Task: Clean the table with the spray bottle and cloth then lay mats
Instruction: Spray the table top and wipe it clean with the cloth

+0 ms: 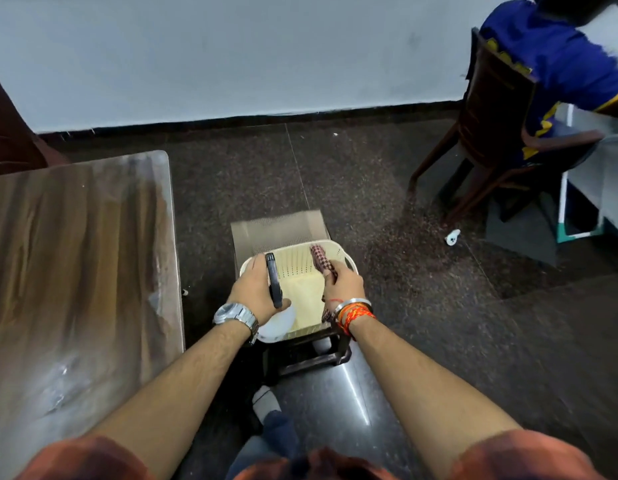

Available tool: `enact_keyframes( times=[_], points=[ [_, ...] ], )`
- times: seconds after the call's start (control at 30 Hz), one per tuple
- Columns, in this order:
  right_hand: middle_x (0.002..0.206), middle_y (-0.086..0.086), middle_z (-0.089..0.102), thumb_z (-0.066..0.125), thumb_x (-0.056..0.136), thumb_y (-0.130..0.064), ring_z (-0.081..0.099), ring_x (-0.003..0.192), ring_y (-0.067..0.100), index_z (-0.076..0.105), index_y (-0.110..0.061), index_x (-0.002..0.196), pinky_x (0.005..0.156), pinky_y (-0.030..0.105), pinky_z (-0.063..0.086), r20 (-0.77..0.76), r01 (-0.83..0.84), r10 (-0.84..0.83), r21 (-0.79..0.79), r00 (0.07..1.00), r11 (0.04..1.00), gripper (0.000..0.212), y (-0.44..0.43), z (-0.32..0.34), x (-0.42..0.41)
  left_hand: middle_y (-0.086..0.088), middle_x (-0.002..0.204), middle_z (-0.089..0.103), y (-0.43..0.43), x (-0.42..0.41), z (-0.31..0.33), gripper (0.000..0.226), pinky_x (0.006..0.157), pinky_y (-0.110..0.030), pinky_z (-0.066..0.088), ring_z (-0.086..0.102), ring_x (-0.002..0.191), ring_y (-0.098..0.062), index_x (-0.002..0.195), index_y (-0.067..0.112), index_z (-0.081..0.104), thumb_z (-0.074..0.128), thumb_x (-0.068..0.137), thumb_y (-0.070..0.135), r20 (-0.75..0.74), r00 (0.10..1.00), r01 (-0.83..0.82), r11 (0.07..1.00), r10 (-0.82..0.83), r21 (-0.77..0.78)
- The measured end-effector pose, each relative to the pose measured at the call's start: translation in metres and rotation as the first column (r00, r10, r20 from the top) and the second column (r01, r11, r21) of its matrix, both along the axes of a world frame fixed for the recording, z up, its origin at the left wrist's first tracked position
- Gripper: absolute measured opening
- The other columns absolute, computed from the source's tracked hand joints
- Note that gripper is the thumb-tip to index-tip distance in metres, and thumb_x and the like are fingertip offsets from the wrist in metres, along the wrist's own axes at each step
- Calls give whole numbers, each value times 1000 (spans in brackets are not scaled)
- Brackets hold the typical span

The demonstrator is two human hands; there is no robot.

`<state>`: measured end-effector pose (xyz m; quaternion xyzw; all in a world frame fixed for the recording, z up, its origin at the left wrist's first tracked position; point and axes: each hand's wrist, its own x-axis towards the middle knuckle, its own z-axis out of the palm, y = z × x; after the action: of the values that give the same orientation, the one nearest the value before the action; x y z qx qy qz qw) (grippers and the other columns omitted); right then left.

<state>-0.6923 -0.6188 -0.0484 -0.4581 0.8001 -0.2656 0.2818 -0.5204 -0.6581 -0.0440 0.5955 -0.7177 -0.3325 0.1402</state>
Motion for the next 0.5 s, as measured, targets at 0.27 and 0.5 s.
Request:
enact_keyframes(
  times=[0.27, 0.5],
  points=[
    [85, 10, 68, 43, 96, -21, 64, 70, 32, 61, -24, 109, 61, 33, 50, -35, -69, 78, 204, 996, 977, 22, -47, -55, -11, 2, 106, 49, -42, -15, -42, 64, 73, -34, 49, 63, 87, -28, 112, 15, 43, 87, 66, 24, 5, 1000, -2, 994, 1, 105],
    [95, 14, 67, 40, 97, -9, 58, 78, 28, 58, -14, 118, 61, 26, 32, -50, -189, 212, 293, 976, 937, 29, -71, -80, -30, 1, 110, 42, -56, -29, -76, 70, 79, -26, 39, 48, 91, -18, 115, 7, 45, 92, 64, 17, 26, 994, -105, 973, 101, 206]
  ],
)
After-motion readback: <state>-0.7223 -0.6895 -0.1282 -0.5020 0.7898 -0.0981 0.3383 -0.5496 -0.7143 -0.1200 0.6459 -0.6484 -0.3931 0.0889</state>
